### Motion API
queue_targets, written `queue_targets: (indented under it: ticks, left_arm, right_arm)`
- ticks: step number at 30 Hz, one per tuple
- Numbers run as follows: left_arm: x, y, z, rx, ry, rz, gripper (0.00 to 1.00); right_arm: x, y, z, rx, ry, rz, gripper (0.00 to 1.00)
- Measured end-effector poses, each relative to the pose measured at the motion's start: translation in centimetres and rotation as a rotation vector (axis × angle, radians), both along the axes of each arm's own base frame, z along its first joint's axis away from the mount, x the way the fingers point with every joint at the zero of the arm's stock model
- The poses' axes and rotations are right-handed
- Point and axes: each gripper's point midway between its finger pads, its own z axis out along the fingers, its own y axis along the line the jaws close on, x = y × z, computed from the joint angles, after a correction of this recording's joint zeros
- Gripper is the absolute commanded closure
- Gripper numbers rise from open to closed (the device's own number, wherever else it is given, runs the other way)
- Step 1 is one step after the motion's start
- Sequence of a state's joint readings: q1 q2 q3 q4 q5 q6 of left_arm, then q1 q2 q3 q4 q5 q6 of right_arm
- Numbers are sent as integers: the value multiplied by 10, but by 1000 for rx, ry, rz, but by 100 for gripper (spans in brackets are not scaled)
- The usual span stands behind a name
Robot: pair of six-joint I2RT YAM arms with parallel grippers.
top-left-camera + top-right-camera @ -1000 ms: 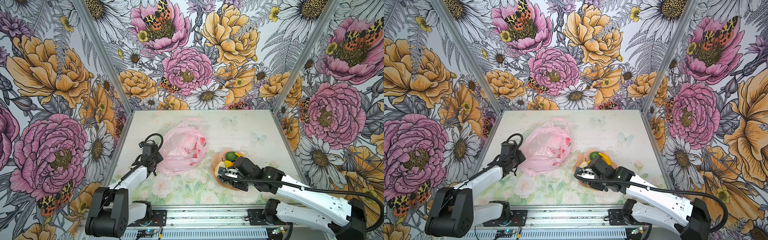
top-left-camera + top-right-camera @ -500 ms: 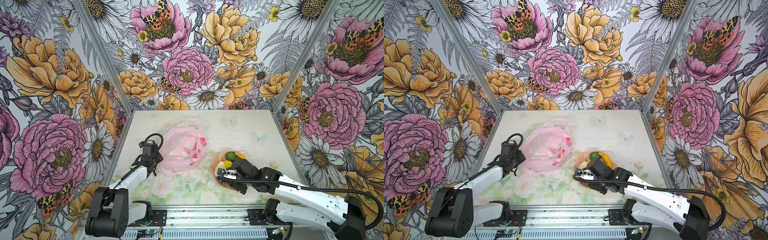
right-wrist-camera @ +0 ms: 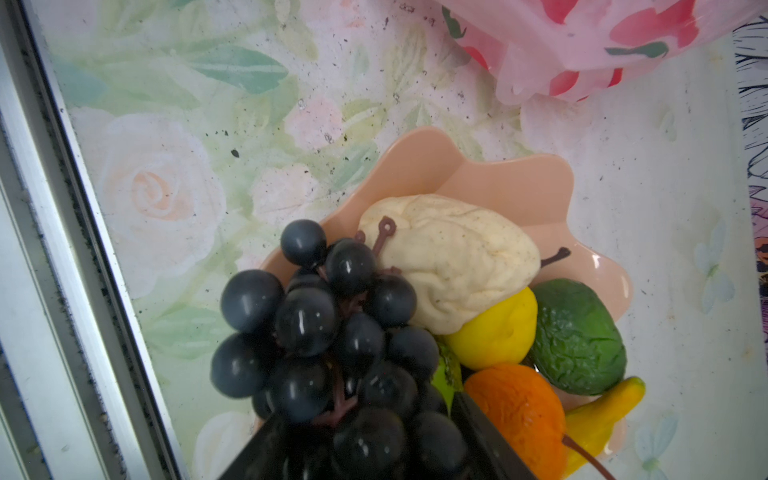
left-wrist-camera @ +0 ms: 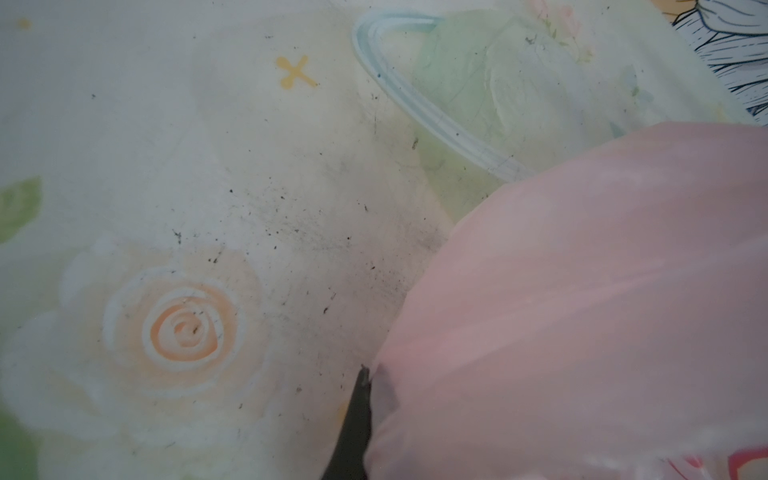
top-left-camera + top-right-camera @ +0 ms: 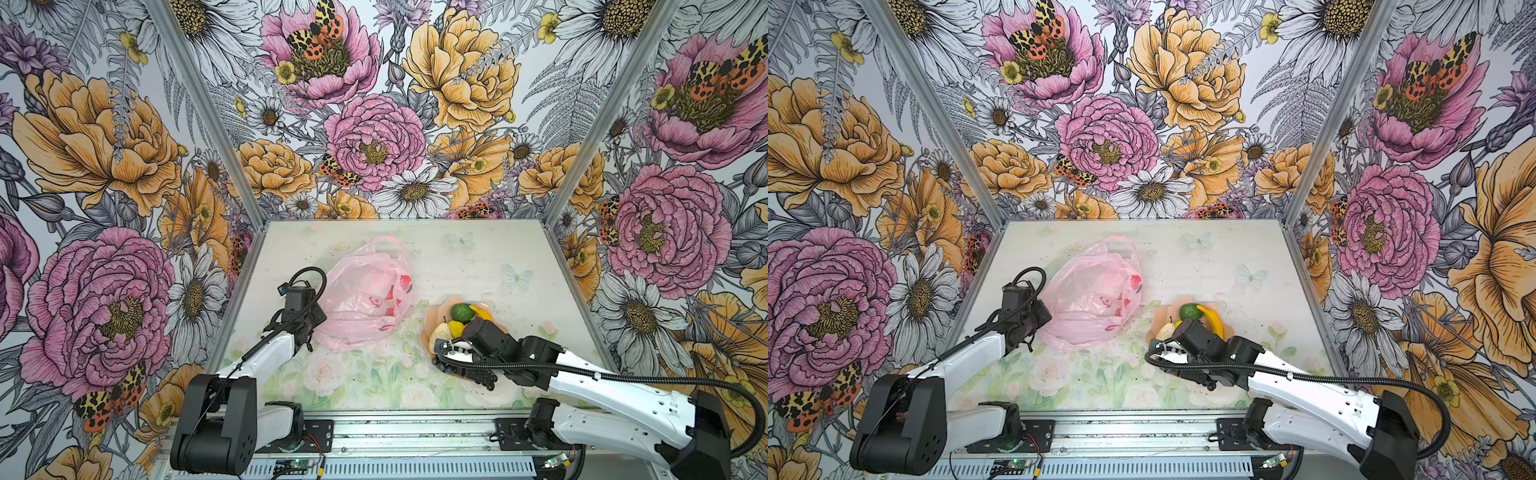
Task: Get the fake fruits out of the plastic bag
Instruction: 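Lower the grapes into the bowl beside the pear with the right gripper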
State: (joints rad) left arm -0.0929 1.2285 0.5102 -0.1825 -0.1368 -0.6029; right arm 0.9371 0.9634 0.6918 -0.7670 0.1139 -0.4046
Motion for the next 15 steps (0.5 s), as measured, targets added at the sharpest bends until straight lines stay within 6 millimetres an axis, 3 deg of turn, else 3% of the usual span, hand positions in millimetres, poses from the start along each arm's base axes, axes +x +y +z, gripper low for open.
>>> queue_targets:
  ticks: [8,15]
  left_arm:
    - [0,0,0,0,0,0,98]
    - [0,0,0,2,0,-2,98]
  right_arm:
    - [0,-7,-1,-33,-7,-5,23]
    - [-2,-12,1,-57,-6,-7,22]
